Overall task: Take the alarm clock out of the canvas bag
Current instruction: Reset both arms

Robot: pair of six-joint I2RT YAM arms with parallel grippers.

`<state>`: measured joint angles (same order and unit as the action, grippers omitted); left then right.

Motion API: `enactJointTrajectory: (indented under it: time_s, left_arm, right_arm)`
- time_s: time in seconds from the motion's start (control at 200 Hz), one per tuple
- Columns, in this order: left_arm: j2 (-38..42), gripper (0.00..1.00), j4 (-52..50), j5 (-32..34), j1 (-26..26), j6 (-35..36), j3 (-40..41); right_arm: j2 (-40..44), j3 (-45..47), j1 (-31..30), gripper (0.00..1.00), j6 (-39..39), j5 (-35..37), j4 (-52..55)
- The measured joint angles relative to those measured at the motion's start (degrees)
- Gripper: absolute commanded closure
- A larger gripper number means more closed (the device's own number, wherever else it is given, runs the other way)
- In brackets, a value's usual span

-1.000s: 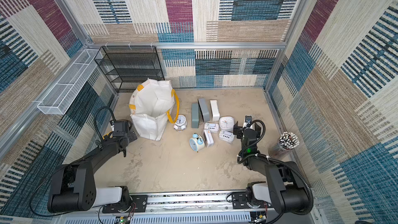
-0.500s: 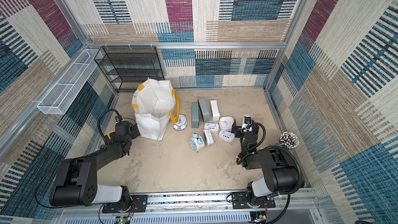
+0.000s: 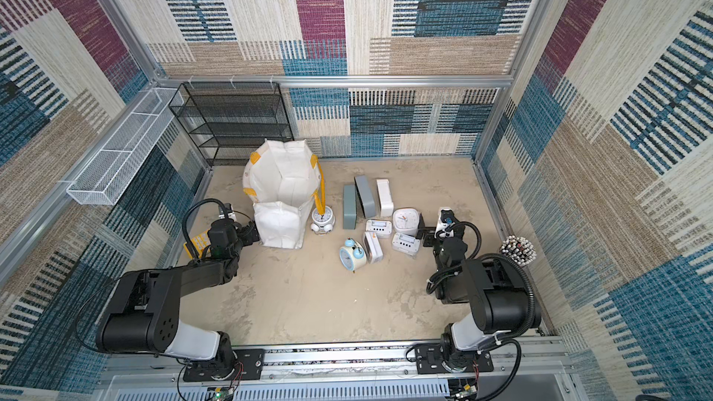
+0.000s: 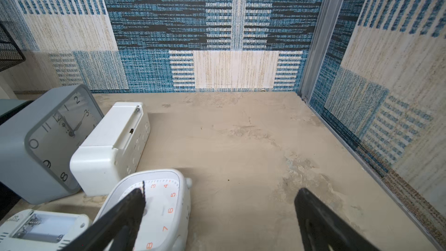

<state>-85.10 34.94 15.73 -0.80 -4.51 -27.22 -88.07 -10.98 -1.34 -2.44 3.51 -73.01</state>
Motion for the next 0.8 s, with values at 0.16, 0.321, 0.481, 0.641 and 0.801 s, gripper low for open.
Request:
enactJointTrajectory:
  time_s: [0.16, 0.321, 0.481, 0.641, 0.801]
  left_arm:
    - [-0.3, 0.00, 2.0, -1.6, 0.0, 0.6, 0.7]
    - [-2.3, 0.00, 5.8, -2.7, -0.1, 1.7, 3.4]
    - [-2.3, 0.00, 8.3, -2.8, -0.1, 1.9, 3.4]
    - [-2.3, 0.00, 8.6, -2.8, -0.1, 1.9, 3.4]
    - [-2.3, 0.00, 8.6, -2.8, -0.1, 1.9, 3.3]
  right_arm:
    - [0.0, 0.0, 0.1, 0.00, 0.0, -0.5, -0.1]
    - [0.0, 0.0, 0.1, 0.00, 0.0, -0.5, -0.2]
    - [0.0, 0.0, 0.1, 0.00, 0.0, -0.6, -0.2]
    - [0.0, 0.0, 0.1, 0.00, 0.0, -0.6, -0.2]
    - [0.0, 0.0, 0.1, 0.00, 0.0, -0.6, -0.2]
